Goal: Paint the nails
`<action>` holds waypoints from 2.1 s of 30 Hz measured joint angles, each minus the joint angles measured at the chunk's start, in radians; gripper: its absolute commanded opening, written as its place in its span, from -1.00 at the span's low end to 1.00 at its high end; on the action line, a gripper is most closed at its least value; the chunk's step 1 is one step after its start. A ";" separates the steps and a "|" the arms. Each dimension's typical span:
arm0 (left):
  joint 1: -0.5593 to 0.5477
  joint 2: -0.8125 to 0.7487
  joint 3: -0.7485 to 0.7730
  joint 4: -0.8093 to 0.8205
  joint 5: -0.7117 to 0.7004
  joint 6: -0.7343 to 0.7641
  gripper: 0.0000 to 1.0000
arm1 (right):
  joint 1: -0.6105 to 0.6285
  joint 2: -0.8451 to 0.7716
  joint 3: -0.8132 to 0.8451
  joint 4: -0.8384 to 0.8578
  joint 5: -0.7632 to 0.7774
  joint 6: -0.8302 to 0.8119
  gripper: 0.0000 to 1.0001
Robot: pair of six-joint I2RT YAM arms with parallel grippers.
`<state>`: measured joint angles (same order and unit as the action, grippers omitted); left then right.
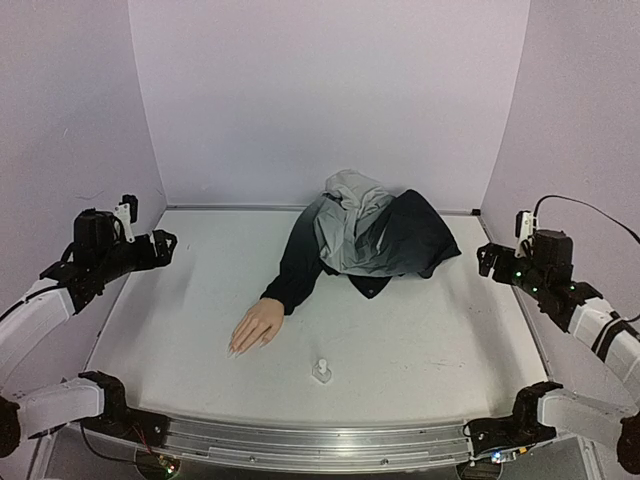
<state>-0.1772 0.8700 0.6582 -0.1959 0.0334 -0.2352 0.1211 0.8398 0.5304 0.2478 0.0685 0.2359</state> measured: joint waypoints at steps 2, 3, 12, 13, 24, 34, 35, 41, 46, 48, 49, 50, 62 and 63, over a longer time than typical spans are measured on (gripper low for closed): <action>0.006 0.037 0.017 -0.017 0.007 -0.011 0.99 | 0.012 0.053 0.006 0.008 0.017 0.000 0.97; 0.009 0.054 0.028 -0.024 0.014 -0.021 0.99 | 0.018 0.078 0.011 0.013 0.027 0.000 0.97; -0.027 0.252 0.150 -0.062 0.135 -0.109 0.99 | 0.057 0.253 0.080 0.070 0.014 0.000 0.97; -0.045 0.269 0.158 -0.063 0.148 -0.116 0.99 | 0.060 0.269 0.090 0.077 -0.005 -0.001 0.97; -0.510 0.471 0.239 -0.103 0.183 -0.231 0.90 | 0.104 0.389 0.151 0.143 -0.227 -0.022 0.97; -0.939 0.779 0.478 -0.241 0.069 -0.271 0.76 | 0.156 0.418 0.169 0.157 -0.290 -0.044 0.96; -0.969 0.804 0.501 -0.262 0.053 -0.271 0.76 | 0.157 0.418 0.170 0.161 -0.290 -0.045 0.97; -1.114 0.942 0.650 -0.392 -0.045 -0.271 0.65 | 0.162 0.419 0.172 0.174 -0.294 -0.053 0.96; -1.143 0.997 0.714 -0.468 -0.120 -0.271 0.53 | 0.166 0.419 0.172 0.180 -0.294 -0.054 0.97; -1.141 1.006 0.729 -0.488 -0.145 -0.270 0.43 | 0.166 0.419 0.172 0.182 -0.294 -0.056 0.96; -1.140 1.011 0.735 -0.496 -0.151 -0.271 0.34 | 0.166 0.419 0.172 0.183 -0.294 -0.057 0.97; -1.139 1.017 0.743 -0.505 -0.160 -0.270 0.24 | 0.166 0.419 0.172 0.185 -0.295 -0.057 0.97; -1.136 1.061 0.796 -0.558 -0.186 -0.289 -0.23 | 0.166 0.419 0.172 0.188 -0.301 -0.058 0.96; -1.136 1.068 0.800 -0.559 -0.186 -0.290 -0.26 | 0.166 0.418 0.172 0.188 -0.302 -0.058 0.96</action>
<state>-1.3128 1.9377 1.4586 -0.7547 -0.1524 -0.5251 0.2874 1.2583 0.7025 0.4358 -0.2333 0.1776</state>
